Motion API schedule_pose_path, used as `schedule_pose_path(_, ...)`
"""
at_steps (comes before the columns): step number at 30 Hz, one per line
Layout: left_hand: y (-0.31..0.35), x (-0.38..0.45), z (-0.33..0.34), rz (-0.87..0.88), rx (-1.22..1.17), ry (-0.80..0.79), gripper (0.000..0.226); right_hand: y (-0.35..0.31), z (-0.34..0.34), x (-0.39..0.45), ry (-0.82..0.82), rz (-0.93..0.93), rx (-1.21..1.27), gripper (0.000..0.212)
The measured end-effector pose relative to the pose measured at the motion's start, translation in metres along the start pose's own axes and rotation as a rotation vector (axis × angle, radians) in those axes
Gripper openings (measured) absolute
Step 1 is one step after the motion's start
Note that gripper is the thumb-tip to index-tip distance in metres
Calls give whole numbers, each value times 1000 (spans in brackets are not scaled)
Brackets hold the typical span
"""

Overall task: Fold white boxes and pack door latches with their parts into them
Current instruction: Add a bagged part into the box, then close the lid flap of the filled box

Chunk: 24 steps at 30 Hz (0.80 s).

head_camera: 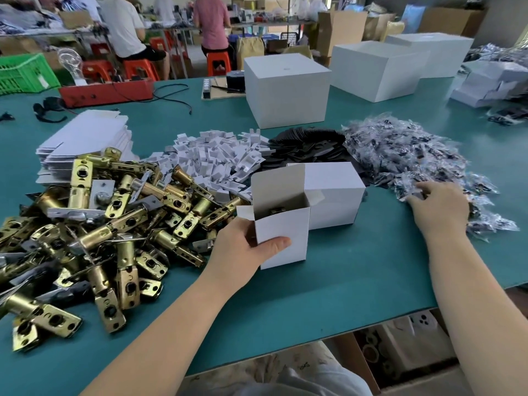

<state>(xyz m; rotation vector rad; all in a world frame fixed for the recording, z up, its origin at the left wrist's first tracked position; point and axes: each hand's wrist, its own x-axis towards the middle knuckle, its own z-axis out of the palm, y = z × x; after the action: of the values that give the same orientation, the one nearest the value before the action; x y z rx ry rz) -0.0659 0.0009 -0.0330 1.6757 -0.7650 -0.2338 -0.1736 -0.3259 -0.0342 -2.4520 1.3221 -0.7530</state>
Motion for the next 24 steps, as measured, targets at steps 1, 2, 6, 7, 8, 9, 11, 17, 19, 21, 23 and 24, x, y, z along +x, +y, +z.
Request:
schedule_pose_path(1, 0, 0, 0, -3, -5, -8, 23, 1, 0, -1, 5, -14, 17, 35)
schedule_pose_path(2, 1, 0, 0, -8, -7, -12, 26, 0, 0, -2, 11, -31, 39, 35)
schedule_pose_path(6, -1, 0, 0, -18, -7, -12, 21, -5, 0, -5, 61, -58, 133, 36)
schedule_pose_path(7, -2, 0, 0, -18, -10, -16, 19, -5, 1, -6, 49, -67, 135, 37)
schedule_pose_path(8, -2, 0, 0, -15, -7, -19, 19, -5, 2, -6, 21, -77, 122, 37)
schedule_pose_path(9, -2, 0, -1, -15, 0, -24, 20, -5, 4, -5, -13, -84, 98, 38)
schedule_pose_path(11, -3, 0, -2, -16, 12, -28, 21, -5, 6, -4, -56, -64, 50, 36)
schedule_pose_path(17, -4, 0, -2, -20, 15, -32, 21, -2, 4, -5, 6, -17, 51, 24)
schedule_pose_path(19, -4, 0, -2, -23, 13, -30, 21, -1, 3, -5, 30, 4, 111, 18)
schedule_pose_path(21, -5, 0, -2, -25, 17, -31, 21, -2, 2, -5, 38, 23, 170, 14)
schedule_pose_path(23, -5, 1, -2, -31, 13, -31, 21, -2, 0, -6, 34, 16, 210, 19)
schedule_pose_path(24, -5, 1, -2, -32, 13, -30, 21, -2, 0, -7, 35, 13, 233, 20)
